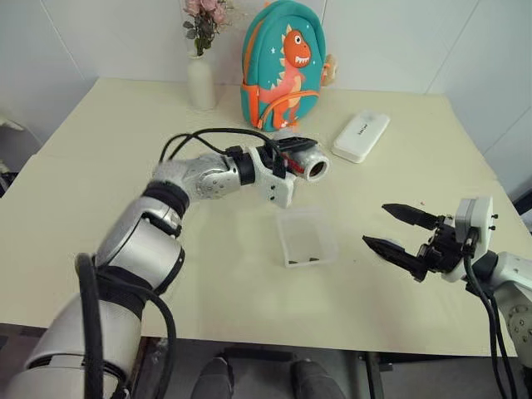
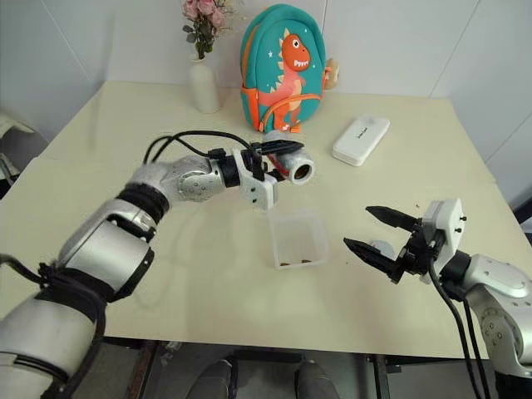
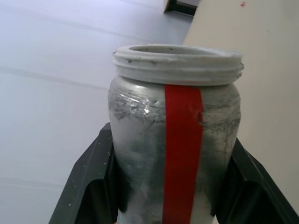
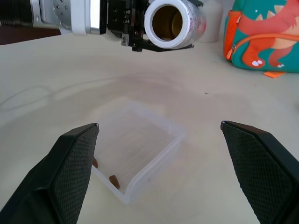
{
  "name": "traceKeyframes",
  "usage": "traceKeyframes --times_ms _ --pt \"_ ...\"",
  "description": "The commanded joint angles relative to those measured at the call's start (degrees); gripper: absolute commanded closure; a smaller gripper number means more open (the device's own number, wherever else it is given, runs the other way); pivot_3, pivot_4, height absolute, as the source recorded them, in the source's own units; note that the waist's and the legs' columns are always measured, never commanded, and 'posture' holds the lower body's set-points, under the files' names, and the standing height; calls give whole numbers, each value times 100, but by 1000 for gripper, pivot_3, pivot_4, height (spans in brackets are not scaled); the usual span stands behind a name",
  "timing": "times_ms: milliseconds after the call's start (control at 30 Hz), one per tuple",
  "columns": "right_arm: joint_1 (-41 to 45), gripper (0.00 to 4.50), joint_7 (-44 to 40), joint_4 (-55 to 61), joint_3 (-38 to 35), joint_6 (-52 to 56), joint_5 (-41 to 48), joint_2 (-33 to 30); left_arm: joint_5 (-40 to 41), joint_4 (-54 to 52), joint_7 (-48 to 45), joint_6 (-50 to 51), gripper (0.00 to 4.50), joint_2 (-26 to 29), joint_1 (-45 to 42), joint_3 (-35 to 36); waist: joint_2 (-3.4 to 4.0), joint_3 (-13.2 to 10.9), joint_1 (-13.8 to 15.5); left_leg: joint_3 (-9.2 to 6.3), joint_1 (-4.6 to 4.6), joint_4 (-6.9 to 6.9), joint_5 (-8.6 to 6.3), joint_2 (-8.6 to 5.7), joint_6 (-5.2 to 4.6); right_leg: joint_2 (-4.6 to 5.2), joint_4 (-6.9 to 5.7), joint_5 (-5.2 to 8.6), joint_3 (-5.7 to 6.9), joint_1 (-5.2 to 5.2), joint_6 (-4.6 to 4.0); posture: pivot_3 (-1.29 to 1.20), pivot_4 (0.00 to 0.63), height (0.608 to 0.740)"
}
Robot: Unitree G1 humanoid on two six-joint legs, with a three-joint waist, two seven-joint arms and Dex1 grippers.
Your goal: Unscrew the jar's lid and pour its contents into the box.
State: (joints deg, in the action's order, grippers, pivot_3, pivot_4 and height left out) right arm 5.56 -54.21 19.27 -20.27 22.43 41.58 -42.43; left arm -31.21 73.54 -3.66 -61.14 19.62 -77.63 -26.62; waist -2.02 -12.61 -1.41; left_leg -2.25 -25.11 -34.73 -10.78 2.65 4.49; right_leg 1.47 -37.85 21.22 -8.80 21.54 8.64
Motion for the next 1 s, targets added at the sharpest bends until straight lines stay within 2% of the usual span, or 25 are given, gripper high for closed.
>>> traceKeyframes --times_ms 33,100,167,233,433,500,600,700,733,800,900,1000 --pt "161 97 -569 -179 -197 -164 200 -223 2453 -571 -2307 1389 2502 -221 409 1553 3 2 -1 -1 1 -2 0 0 0 0 -3 0 0 -1 0 0 150 740" --pt "236 97 -910 -377 -253 -186 209 -388 3629 -974 -3104 2596 2502 -310 702 2414 9 5 -5 -3 1 -16 0 0 -2 0 -13 0 1 -4 0 0 150 740" --pt "282 97 -1042 -522 -263 -200 144 -480 4159 -1474 -3475 3311 2502 -325 931 2805 9 5 -39 -6 2 -29 1 2 -3 -1 -28 0 3 -4 0 0 150 740" --pt "391 97 -1167 -661 -271 -179 151 -587 4904 -2107 -3764 4542 2502 -241 1370 3312 9 5 -48 -11 11 -32 3 3 -4 -2 -43 0 4 -5 0 0 150 740" --pt "714 97 -1488 -937 -126 -128 168 -648 5885 -3762 -4422 6245 2502 -73 2534 3777 18 10 -73 -18 35 -41 17 4 -5 -2 -77 -2 4 -19 -2 0 150 740" --pt "807 97 -1565 -1031 -60 -154 99 -651 6043 -4071 -4558 6564 2502 -61 2728 3820 18 10 -64 -18 35 -48 22 3 -9 -2 -78 -10 4 -22 -3 0 150 740" --pt "1066 97 -1542 -1146 89 -158 30 -566 5765 -4069 -4882 6527 2502 85 3115 3627 18 10 -40 -20 45 -48 30 2 -11 -2 -67 -21 5 -37 -1 0 150 740" --pt "1172 97 -1538 -1193 211 -149 2 -515 5447 -3840 -5011 6499 2502 171 3247 3410 18 10 -59 -18 110 -30 27 4 -11 -2 -17 -25 6 -107 -4 0 150 740" --pt "1193 50 -1533 -1206 240 -145 -8 -501 5395 -3780 -5107 6429 1786 166 3260 3365 18 10 -58 -18 105 -30 27 4 -11 -2 -6 -26 5 -107 -5 0 150 740" --pt "1239 50 -1533 -1250 290 -158 -38 -476 5211 -3526 -5130 6352 1786 179 3225 3265 17 9 -57 -17 97 -31 25 4 -14 0 5 -30 4 -107 -3 0 150 740" --pt "1310 50 -1504 -1309 352 -176 -63 -443 5085 -3203 -5286 6015 1155 141 3151 3240 18 10 -55 -18 93 -28 21 4 -15 0 7 -31 5 -102 -1 0 150 740" --pt "1327 50 -1491 -1277 385 -167 -78 -419 5034 -3036 -5402 5916 169 100 3058 3236 17 10 -52 -18 93 -20 15 5 -14 0 9 -29 6 -98 -4 0 150 740"
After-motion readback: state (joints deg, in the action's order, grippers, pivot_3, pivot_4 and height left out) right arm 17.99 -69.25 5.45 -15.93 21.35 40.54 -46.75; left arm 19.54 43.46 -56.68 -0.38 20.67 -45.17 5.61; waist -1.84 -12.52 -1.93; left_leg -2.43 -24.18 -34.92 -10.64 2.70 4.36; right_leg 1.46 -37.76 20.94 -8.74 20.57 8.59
